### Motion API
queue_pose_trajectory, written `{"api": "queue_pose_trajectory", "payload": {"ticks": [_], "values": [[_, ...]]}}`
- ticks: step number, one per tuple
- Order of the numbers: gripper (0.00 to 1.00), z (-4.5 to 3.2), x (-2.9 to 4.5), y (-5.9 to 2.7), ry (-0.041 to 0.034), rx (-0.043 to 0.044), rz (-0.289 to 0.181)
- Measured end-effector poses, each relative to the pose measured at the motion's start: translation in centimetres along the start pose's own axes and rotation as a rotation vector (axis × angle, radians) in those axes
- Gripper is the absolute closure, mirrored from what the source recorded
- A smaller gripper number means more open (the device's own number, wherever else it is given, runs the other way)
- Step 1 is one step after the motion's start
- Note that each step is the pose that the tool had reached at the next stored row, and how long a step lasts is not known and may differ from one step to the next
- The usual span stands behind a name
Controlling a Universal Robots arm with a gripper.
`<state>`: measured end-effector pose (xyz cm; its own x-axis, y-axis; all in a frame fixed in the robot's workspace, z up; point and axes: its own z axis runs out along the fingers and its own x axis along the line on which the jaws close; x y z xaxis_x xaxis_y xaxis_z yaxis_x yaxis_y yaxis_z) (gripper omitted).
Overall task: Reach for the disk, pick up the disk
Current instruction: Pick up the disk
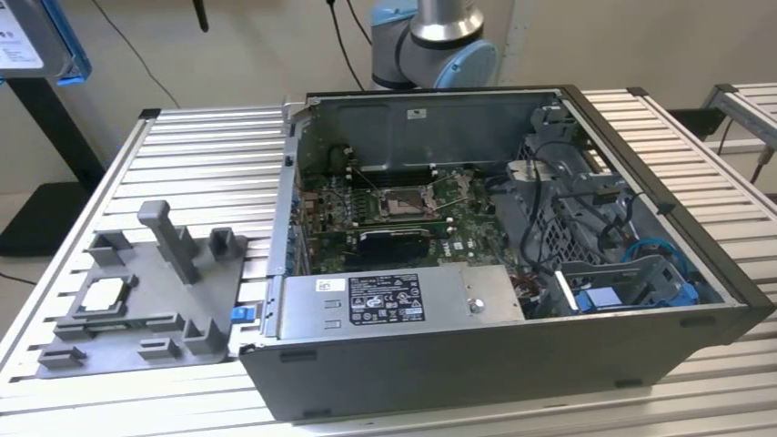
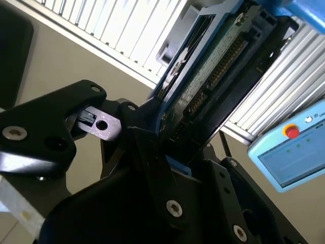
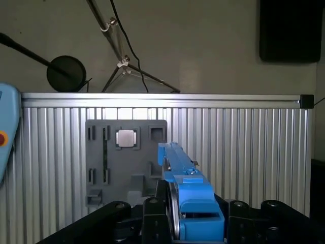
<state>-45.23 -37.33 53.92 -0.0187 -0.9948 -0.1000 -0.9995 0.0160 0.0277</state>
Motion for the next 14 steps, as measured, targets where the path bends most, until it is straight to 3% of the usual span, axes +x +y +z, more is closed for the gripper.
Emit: {"api": "queue_pose_trajectory", "payload": {"ticks": [6, 14], "values": [[1.00, -0.02, -0.01, -0.41, -0.0001, 0.0000, 0.000], [1.00, -0.08, -0.05, -2.60, 0.0000, -0.0013, 0.000]]}}
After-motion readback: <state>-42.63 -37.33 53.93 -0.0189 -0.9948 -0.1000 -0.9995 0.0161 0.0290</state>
